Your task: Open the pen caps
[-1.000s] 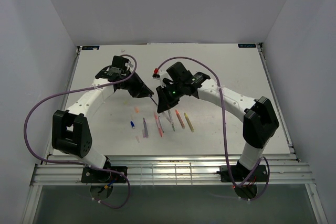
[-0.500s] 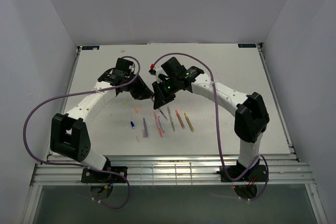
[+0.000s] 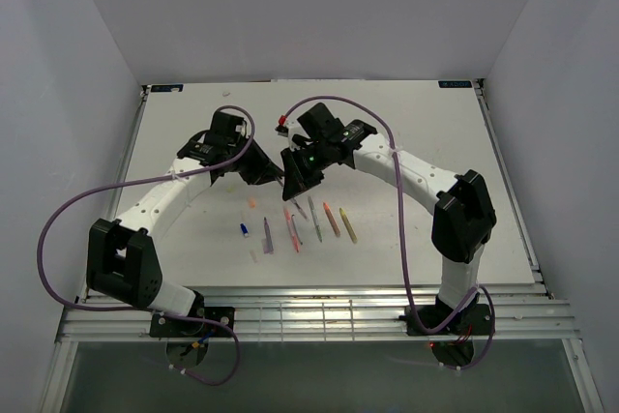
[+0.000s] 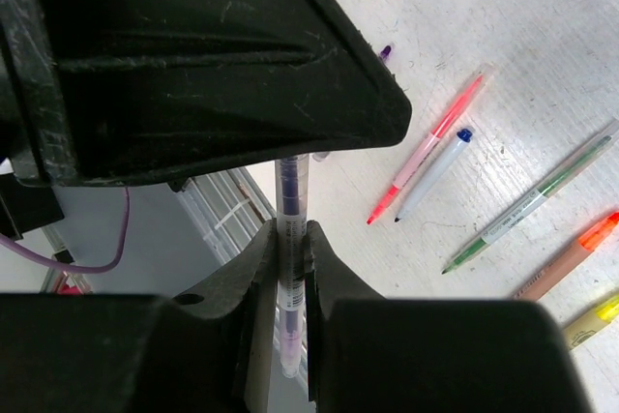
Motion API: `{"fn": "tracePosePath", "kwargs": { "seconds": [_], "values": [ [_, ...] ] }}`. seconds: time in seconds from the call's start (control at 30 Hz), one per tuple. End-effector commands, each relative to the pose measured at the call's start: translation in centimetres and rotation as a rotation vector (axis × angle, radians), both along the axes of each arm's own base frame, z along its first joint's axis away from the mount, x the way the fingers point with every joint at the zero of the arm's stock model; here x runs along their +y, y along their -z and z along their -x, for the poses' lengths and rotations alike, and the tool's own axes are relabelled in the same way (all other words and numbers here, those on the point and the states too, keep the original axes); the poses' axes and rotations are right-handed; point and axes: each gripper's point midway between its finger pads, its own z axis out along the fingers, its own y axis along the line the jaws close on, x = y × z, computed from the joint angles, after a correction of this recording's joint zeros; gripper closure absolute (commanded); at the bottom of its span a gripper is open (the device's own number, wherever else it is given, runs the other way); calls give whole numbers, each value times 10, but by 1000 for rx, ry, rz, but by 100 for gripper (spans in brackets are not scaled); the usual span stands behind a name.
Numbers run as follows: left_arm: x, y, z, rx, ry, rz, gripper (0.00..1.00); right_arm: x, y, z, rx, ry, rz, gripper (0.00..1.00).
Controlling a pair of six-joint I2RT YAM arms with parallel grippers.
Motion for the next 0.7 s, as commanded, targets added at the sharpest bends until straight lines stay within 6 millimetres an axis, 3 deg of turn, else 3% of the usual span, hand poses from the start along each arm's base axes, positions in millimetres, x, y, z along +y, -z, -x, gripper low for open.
{"fn": "tracePosePath", "kwargs": {
  "seconds": [0.0,0.17,0.37,0.67],
  "values": [
    [-15,-15,20,15,53,74,100,14,-37,-25,-109,38,-117,92],
    [-19,-12,22,30,65,98,100,16,-50,-25,-152,29,-179,92],
    [-24,-9,25,51,94,126,100,14,-46,-26,-159,18,-179,92],
    [-30,-13,29,48,148,156,100,-5,-31,-39,-220,66,-114,92]
  ]
}}
